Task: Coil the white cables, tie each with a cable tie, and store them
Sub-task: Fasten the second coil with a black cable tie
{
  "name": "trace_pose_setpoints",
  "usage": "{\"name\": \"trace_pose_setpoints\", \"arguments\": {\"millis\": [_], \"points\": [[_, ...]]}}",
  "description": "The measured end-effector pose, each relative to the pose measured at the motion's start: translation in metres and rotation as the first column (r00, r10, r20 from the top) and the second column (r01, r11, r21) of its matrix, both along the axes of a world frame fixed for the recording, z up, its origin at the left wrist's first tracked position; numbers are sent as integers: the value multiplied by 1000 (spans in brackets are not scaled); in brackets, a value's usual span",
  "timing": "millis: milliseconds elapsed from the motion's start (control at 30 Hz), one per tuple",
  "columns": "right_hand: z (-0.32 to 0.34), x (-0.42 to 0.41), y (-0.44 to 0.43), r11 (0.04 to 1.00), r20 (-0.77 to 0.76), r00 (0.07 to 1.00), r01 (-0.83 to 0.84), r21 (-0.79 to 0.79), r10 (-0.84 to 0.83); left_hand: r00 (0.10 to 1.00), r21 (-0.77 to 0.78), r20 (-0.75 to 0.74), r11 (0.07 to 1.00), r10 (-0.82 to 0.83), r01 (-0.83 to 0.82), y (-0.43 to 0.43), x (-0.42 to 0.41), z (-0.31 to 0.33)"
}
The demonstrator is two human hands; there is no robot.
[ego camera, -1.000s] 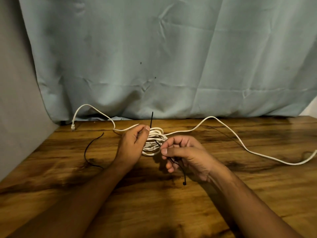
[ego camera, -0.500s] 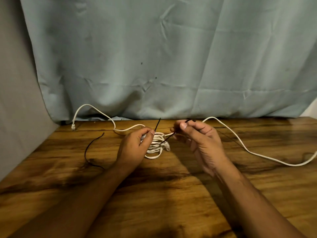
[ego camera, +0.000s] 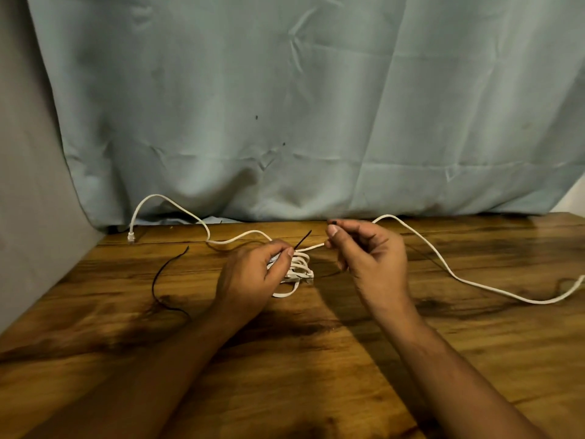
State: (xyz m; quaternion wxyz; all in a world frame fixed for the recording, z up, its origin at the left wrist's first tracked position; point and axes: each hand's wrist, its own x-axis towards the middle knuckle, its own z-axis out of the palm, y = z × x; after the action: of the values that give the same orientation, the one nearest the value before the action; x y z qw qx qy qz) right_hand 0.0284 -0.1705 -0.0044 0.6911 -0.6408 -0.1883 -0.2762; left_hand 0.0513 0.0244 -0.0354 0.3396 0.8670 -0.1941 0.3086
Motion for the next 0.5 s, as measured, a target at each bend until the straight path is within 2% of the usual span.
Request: {"name": "trace_pose_setpoints", "arguments": {"millis": [300,500], "points": [[-9,5,0,985,-1,999,45,-167,-46,998,95,57,995,24,-30,-1,-1,1],[-11,8,-3,984,-5,998,68,-166,-70,997,122,74,992,24,-33,-1,-2,0]]}}
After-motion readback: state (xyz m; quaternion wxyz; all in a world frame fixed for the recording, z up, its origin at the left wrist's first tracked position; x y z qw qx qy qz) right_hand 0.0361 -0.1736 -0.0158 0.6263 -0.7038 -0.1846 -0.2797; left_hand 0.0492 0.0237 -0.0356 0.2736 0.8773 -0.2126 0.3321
